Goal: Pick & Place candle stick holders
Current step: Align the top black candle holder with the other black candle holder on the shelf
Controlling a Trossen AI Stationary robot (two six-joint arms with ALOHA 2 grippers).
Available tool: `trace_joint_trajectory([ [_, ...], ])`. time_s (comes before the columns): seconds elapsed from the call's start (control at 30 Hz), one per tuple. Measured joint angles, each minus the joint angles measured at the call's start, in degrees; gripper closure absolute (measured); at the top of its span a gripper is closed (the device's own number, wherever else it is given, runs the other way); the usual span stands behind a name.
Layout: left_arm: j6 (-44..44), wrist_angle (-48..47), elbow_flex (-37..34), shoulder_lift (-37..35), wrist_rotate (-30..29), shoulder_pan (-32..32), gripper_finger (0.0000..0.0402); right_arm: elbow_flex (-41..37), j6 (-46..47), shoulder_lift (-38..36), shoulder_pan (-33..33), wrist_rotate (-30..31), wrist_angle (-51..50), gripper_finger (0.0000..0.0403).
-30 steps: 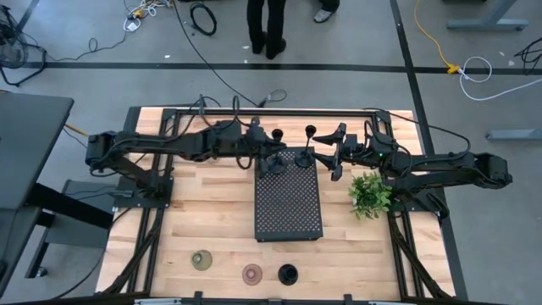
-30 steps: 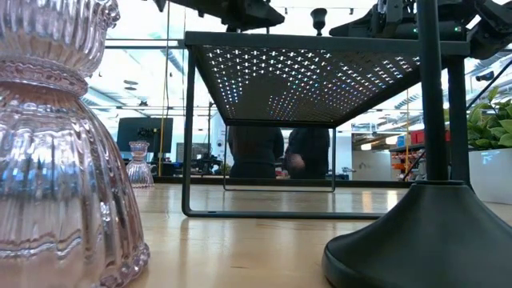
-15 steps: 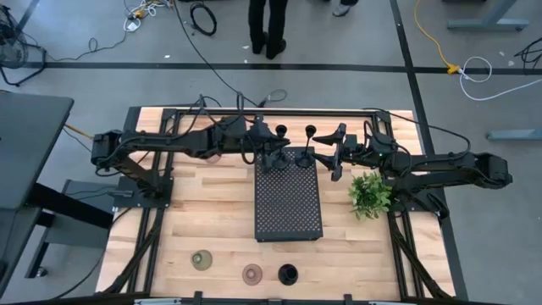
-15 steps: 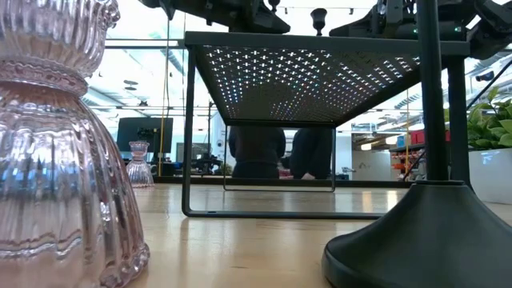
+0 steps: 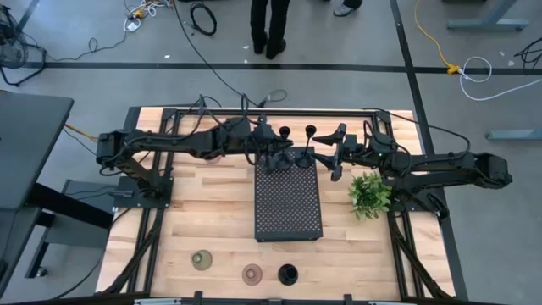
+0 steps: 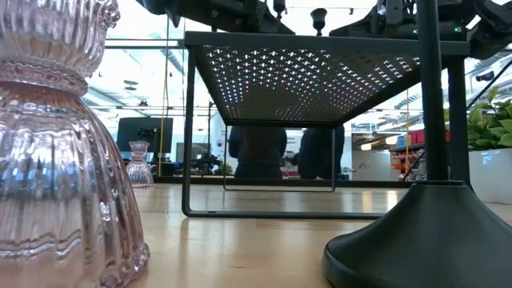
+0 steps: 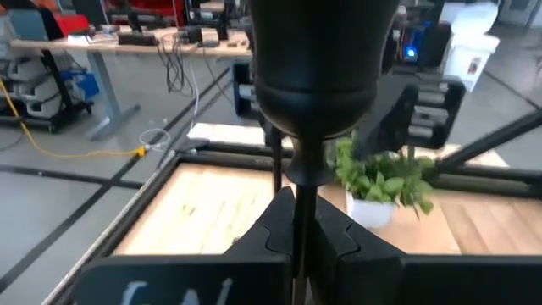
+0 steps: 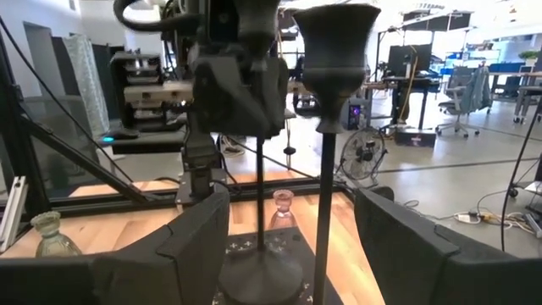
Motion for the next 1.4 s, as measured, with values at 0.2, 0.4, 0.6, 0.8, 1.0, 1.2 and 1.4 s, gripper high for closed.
trace_joint_trajectory([
  [0.2, 0.43, 2.08, 0.04, -0.04, 0.0, 0.27, 0.0393, -0.02, 0.01, 0.02, 0.0, 0.07, -0.13, 0.0146],
  [0.4, 1.06, 1.89, 0.04, -0.04, 0.04, 0.21, 0.0392, -0.02, -0.28, 0.02, 0.0, 0.1, -0.05, 0.0146],
  [0.6, 1.08, 1.56, 0.02, 1.45, 0.02, 0.23, 0.0393, -0.02, -0.3, 0.02, 0.0, 0.1, 0.21, 0.0146],
  [0.8, 1.07, 2.77, 0.02, 3.09, 0.04, 0.84, 0.039, -0.02, -0.32, 0.02, 0.0, 0.07, 0.08, 0.0146],
  [1.0, 1.1, 4.08, 0.04, 3.08, 0.04, 1.02, 0.0393, -0.02, -0.5, 0.02, 0.0, 0.07, 0.08, 0.0146],
  [1.2, 1.08, 3.75, 0.04, 3.63, 0.06, 0.97, 0.0382, -0.02, -0.52, 0.02, 0.0, 0.08, 0.09, 0.0146],
  [1.4, 1.08, 3.45, 0.04, 3.74, 0.05, 0.98, 0.0392, -0.02, -0.52, 0.02, 0.0, 0.07, 0.01, 0.0146],
])
